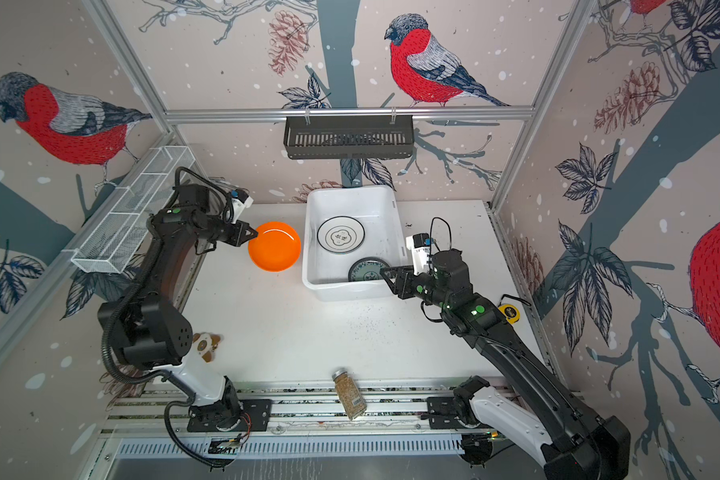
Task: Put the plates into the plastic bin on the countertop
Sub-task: 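Lift the orange plate with left gripper and carry it over the bin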
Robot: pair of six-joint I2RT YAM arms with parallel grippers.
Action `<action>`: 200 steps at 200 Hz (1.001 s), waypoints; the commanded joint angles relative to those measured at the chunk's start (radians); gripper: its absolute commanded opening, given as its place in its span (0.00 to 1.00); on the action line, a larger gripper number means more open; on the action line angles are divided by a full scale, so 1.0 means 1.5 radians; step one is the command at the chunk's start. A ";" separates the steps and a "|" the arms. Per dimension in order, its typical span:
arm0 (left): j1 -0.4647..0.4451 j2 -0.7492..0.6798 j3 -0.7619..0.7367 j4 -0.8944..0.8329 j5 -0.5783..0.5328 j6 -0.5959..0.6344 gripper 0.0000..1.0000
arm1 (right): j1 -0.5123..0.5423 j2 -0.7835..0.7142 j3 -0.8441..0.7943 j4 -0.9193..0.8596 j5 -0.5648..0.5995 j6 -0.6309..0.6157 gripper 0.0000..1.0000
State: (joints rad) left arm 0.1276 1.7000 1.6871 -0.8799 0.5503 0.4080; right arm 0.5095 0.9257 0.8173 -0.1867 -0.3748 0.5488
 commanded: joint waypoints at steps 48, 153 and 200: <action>-0.082 0.026 0.180 -0.021 -0.020 -0.080 0.00 | -0.002 0.008 0.018 -0.007 -0.013 -0.017 0.44; -0.276 0.170 0.331 -0.020 -0.049 -0.136 0.00 | -0.067 0.103 0.149 -0.100 -0.028 -0.056 0.44; -0.314 0.227 0.341 0.019 -0.033 -0.147 0.00 | -0.122 0.190 0.219 -0.120 -0.043 -0.092 0.43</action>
State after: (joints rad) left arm -0.3309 2.0094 2.1838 -0.8948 0.4709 0.2077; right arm 0.3588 1.1667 1.0977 -0.3527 -0.4187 0.4545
